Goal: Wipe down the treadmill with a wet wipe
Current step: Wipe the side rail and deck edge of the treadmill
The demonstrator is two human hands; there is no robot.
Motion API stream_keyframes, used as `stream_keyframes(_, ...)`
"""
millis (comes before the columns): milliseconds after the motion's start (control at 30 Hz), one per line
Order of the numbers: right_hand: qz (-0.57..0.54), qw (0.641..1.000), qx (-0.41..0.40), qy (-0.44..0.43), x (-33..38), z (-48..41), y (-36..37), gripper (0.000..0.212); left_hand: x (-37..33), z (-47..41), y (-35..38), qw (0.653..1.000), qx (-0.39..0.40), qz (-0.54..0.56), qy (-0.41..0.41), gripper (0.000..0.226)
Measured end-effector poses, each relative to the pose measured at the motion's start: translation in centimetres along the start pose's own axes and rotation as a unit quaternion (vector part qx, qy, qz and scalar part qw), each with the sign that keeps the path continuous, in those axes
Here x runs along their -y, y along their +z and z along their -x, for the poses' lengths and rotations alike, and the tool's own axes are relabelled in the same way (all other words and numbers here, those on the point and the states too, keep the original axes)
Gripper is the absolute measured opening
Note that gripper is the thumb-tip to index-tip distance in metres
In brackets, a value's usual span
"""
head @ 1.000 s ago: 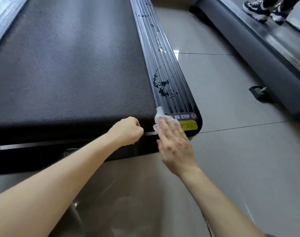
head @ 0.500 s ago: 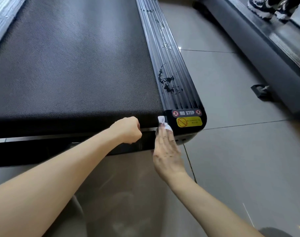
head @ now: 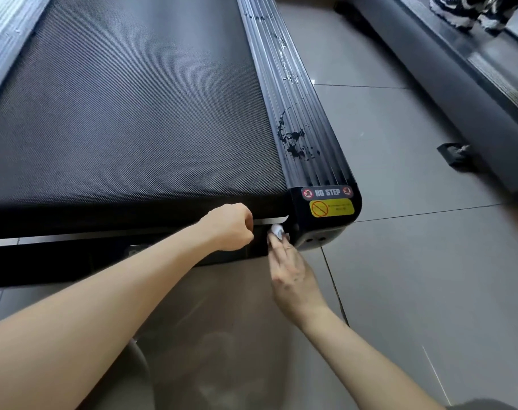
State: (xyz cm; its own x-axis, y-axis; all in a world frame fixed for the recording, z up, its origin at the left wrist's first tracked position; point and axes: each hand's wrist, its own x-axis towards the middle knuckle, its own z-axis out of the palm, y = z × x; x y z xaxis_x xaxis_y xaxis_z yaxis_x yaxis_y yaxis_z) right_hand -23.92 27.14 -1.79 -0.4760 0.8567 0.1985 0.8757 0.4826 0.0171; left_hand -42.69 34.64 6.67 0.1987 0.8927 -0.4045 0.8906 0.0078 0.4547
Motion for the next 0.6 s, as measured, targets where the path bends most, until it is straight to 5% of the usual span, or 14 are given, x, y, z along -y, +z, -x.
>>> stream_keyframes(100, -0.064, 0.997, 0.001, 0.043, 1.3, -0.2, -0.2, 0.056, -1.1, -0.2, 0.4, 0.999, -0.015, 0.028, 0.012, 0.006)
stream_keyframes(233, -0.246, 0.963, 0.018, 0.109, 2.4, -0.2, -0.2, 0.066, -2.2, -0.3, 1.5, 0.98, 0.058, 0.167, -0.093, 0.026)
stream_keyframes(400, -0.388, 0.888, -0.137, 0.205, 1.3, -1.1, -1.7, 0.041, -4.2, -0.5, 4.1, 0.865, 0.09, 0.455, -0.191, 0.021)
stream_keyframes(500, -0.438, 0.826, -0.137, 0.327, 1.5, -1.1, -2.0, 0.024, -5.1, -0.8, 5.4, 0.8, 0.055, 0.556, -0.219, 0.022)
stream_keyframes(600, -0.486, 0.701, -0.091, 0.514, 0.7, -1.3, -1.8, 0.008, -5.8, -1.0, 6.9, 0.774, 0.023, 0.587, -0.237, 0.013)
